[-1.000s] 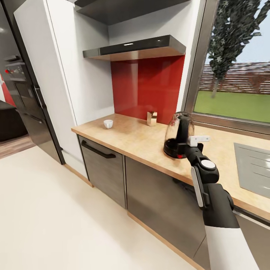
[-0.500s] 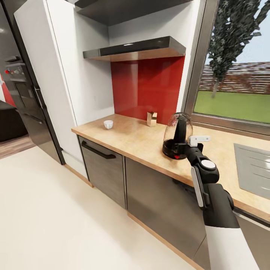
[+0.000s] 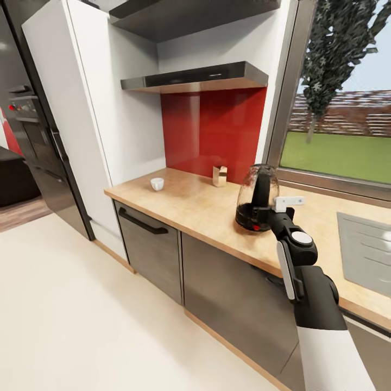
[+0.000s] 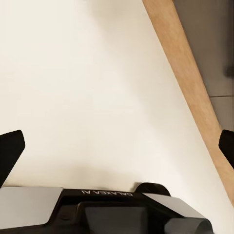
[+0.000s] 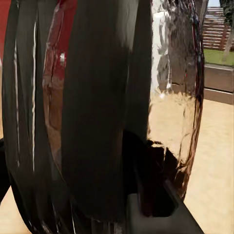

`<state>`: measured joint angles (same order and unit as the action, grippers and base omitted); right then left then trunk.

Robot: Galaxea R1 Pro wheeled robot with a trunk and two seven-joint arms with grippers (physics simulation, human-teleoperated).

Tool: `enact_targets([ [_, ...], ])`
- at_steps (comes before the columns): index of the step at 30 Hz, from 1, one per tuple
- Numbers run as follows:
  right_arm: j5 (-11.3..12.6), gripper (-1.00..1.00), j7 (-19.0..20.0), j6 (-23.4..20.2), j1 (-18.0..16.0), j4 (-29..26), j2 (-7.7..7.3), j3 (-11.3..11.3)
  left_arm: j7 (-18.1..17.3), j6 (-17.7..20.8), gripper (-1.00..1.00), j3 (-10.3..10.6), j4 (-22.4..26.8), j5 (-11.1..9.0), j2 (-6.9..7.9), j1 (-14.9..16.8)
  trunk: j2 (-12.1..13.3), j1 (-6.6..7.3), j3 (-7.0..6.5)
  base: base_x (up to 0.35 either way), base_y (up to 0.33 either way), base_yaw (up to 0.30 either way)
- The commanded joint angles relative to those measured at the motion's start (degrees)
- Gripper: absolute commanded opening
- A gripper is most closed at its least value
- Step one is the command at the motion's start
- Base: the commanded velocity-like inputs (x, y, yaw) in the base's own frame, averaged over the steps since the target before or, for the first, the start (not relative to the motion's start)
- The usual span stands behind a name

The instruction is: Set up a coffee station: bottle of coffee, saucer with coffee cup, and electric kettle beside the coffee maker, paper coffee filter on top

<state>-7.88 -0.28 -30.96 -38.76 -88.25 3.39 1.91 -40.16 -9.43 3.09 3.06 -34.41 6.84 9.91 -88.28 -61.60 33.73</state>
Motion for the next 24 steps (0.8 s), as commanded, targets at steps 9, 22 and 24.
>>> enact_targets([
  [9, -0.4, -1.0, 0.1, -2.3, -1.5, -0.2, -0.05, 0.0, -0.1, -0.4, 1.0, 0.4, -0.1, -0.1, -0.15, 0.0, 3.6, 1.99, -1.57, 0.0, 0.0, 0.0],
  [22, -0.3, -1.0, 0.3, -2.8, -2.6, -0.2, -0.46, 0.1, -0.1, -0.4, 1.0, 0.4, -0.1, -0.1, -0.16, 0.0, 8.8, 4.84, -3.9, 0.0, 0.0, 0.0],
  [24, -0.3, -1.0, 0.4, -2.8, -2.6, -0.2, -0.48, 0.1, -0.1, -0.4, 1.0, 0.4, -0.1, -0.1, -0.16, 0.1, 9.6, 5.28, -4.26, 0.0, 0.0, 0.0],
])
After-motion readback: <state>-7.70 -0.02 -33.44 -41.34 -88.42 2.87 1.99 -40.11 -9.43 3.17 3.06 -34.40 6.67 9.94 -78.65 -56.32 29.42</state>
